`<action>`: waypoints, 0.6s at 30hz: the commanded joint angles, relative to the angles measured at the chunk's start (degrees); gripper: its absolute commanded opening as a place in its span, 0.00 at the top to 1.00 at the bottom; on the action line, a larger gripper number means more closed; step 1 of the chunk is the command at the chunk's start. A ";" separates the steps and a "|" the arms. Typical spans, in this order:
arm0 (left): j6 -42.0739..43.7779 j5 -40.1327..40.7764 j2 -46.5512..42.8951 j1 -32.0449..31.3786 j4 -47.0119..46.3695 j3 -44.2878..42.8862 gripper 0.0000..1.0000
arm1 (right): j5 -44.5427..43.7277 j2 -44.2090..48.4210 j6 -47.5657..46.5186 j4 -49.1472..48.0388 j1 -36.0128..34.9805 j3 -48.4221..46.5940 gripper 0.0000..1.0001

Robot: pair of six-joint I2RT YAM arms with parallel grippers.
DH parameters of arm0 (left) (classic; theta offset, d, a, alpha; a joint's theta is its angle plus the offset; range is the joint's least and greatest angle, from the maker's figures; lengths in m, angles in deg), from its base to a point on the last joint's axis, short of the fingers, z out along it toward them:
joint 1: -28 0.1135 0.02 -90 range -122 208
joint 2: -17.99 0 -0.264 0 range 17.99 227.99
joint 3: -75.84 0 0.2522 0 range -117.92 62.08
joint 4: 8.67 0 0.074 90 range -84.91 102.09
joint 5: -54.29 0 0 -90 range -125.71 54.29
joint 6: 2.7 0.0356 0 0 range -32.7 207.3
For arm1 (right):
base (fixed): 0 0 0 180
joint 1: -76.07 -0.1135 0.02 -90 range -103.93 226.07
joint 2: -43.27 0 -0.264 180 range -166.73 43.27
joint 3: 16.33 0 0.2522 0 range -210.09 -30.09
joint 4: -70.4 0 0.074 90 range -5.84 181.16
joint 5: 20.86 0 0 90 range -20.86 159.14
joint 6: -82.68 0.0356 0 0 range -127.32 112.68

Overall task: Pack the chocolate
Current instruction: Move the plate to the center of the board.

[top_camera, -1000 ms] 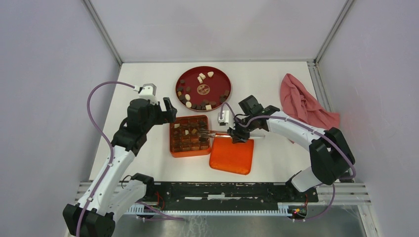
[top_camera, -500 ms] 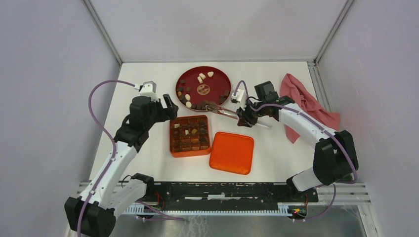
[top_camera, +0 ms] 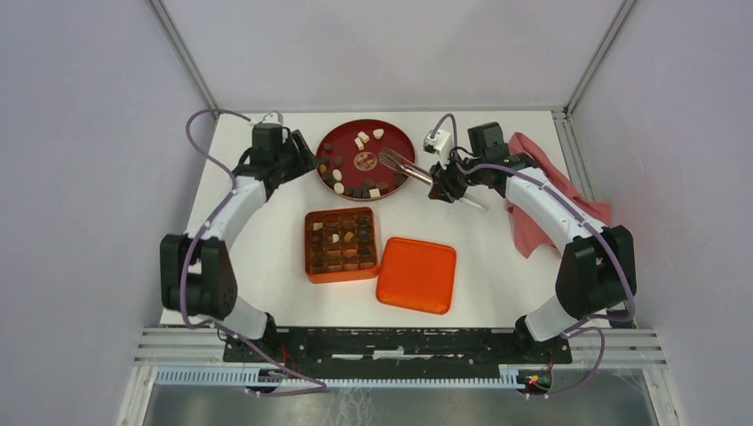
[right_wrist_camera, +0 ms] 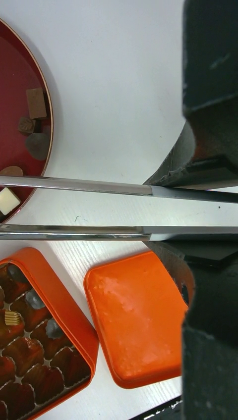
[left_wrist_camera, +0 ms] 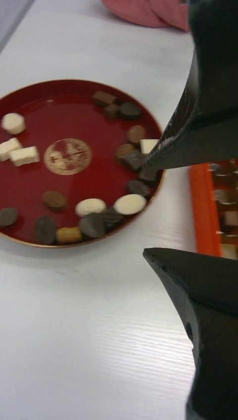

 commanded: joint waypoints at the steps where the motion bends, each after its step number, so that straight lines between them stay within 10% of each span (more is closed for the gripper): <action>1: 2.17 -2.31 14.90 3.48 2.05 -15.18 0.40 | 1.72 1.91 1.85 -3.40 1.09 0.95 0.62; 8: 9.70 -2.29 36.39 4.49 11.07 -36.42 0.54 | 2.84 2.52 1.46 -3.67 2.64 3.34 0.62; 18: 10.23 -12.20 49.03 5.66 10.35 -45.29 0.53 | 3.47 1.28 1.25 -3.21 3.51 3.63 0.62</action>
